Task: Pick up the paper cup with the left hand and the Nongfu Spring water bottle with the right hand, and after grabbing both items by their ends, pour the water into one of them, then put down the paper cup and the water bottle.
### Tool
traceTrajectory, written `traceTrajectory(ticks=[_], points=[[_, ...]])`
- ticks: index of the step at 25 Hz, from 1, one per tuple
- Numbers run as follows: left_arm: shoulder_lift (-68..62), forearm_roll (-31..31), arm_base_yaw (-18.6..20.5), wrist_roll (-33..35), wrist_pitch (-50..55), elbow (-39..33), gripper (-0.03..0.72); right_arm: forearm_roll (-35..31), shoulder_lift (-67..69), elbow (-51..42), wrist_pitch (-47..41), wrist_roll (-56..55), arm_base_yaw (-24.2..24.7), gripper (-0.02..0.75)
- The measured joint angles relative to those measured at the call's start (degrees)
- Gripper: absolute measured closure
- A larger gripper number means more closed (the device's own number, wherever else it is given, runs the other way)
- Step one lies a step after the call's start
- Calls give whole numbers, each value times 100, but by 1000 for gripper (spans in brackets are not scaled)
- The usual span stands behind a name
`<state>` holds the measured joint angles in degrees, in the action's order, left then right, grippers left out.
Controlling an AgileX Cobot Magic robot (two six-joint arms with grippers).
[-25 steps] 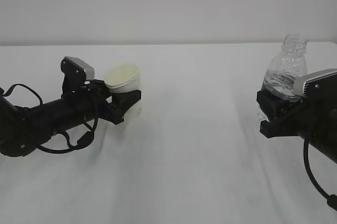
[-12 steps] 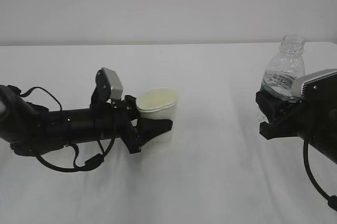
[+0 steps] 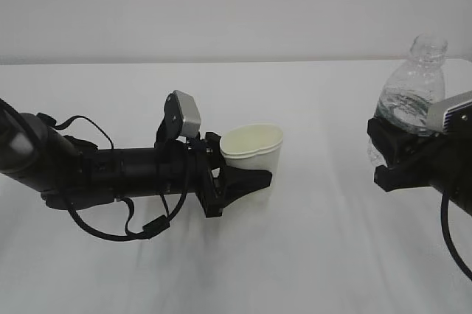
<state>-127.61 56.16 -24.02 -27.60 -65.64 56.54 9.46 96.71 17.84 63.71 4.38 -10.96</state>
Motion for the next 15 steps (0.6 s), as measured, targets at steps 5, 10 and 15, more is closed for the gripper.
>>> traceTrajectory(ticks=[5, 10, 15], points=[[0, 205, 0, -249, 0, 13, 253, 185, -718, -23, -629, -238, 0, 391], [0, 354, 0, -299, 0, 13, 254, 264, -1509, -40, -1583, -342, 0, 391], [0, 386, 0, -313, 0, 26, 255, 278, -2254, -67, -2404, -438, 0, 391]])
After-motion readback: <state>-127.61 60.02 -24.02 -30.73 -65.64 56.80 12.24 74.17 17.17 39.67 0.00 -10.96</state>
